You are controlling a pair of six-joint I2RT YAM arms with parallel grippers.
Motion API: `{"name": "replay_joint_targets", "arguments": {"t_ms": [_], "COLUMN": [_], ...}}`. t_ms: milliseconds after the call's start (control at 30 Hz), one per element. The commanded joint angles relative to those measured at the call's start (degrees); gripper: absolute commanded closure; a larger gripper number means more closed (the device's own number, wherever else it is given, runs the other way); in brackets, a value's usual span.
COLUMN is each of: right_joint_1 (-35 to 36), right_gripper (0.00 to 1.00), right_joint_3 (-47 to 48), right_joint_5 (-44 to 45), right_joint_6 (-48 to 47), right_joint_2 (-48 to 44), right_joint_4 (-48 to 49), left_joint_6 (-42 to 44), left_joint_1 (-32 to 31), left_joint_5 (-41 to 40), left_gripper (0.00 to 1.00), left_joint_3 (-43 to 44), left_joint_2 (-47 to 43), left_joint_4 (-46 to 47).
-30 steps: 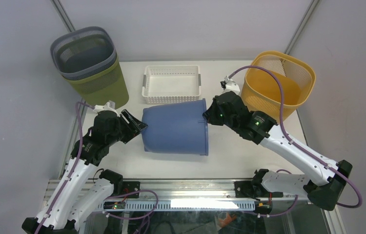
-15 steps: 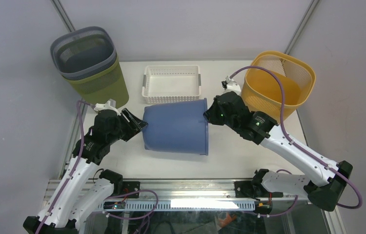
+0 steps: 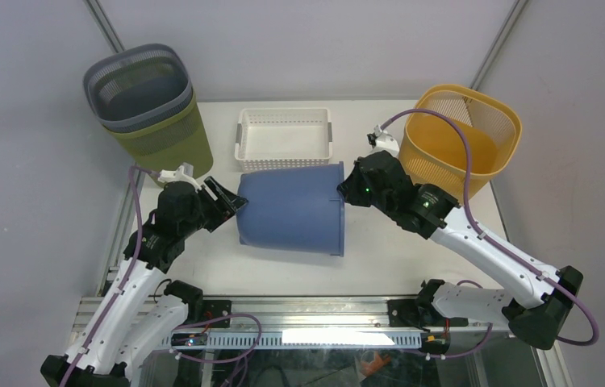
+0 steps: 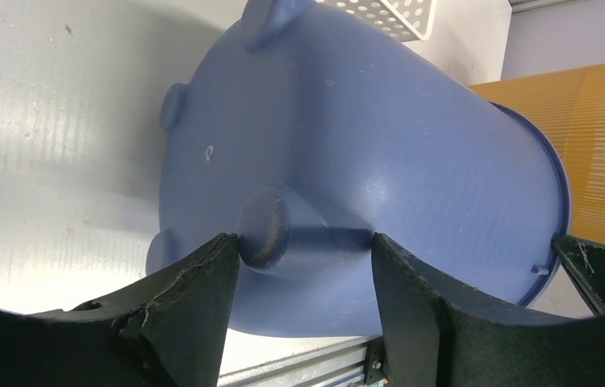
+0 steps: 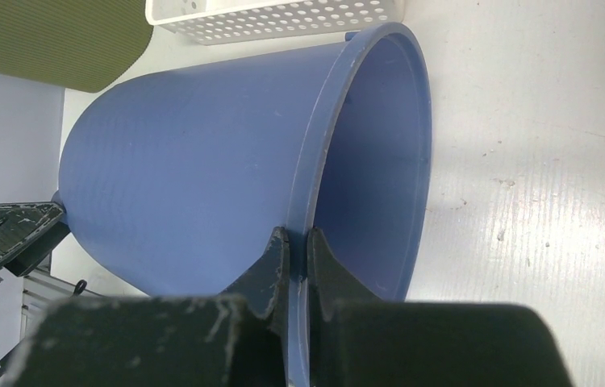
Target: Turn the large container upside down
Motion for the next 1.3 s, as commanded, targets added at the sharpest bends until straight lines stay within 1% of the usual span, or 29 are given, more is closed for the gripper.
{"name": "replay_joint_targets", "arguments": {"t_ms": [0,133,267,300,367,433,533,700,767,867,1033,1267], "right_joint_1": [0.7,0.7,0.6,0.6,0.7,0.7,0.7,0.7,0.7,0.3,-1.3,-1.8], "right_gripper": [1.00,1.00,1.00,1.00,1.00,1.00,1.00,1.00,1.00,1.00,1.00,1.00], "right_joint_3": [-2.4,-2.5,-2.4,-2.4,-2.4,-2.3,-2.5,-2.7,-3.0,-4.0,-5.8,-3.4], "right_joint_5": [-3.1,-3.2,-3.0,-3.0,-3.2,-3.2,-3.1,-3.2,-3.1,-2.8,-5.1,-9.7], "right_joint_6": [-1.1,-1.1,-1.2,-1.2,-1.3,-1.4,-1.4,-1.5,-1.5,-1.2,-0.5,0.1], "right_joint_2": [1.5,1.6,1.7,1.8,1.8,1.9,1.8,1.8,1.8,1.3,-0.2,0.3], "right_joint_4": [-5.5,-5.5,-5.5,-5.5,-5.4,-5.3,-5.3,-5.1,-5.1,-5.2,-4.1,-2.2], "left_joint_6": [1.1,0.8,1.0,1.0,1.4,1.3,0.9,0.0,-0.1,0.7,3.1,4.0], "left_joint_1": [0.0,0.0,0.0,0.0,0.0,0.0,0.0,0.0,0.0,0.0,0.0,0.0], "left_joint_5": [2.5,2.6,2.7,2.8,3.1,3.2,3.3,3.3,3.5,3.7,4.9,9.2], "left_gripper": [0.39,0.42,0.42,0.41,0.36,0.35,0.40,0.55,0.57,0.57,0.57,0.55], "left_joint_3": [-3.1,-3.6,-3.8,-3.9,-4.3,-4.7,-5.5,-6.4,-5.8,-2.5,5.7,14.2], "left_joint_2": [1.5,1.3,2.0,2.2,2.8,3.1,2.7,2.0,1.6,1.0,2.2,4.7], "left_joint_4": [-1.1,-0.1,0.7,0.9,1.4,1.8,3.1,4.0,4.0,3.5,1.7,2.8]}}
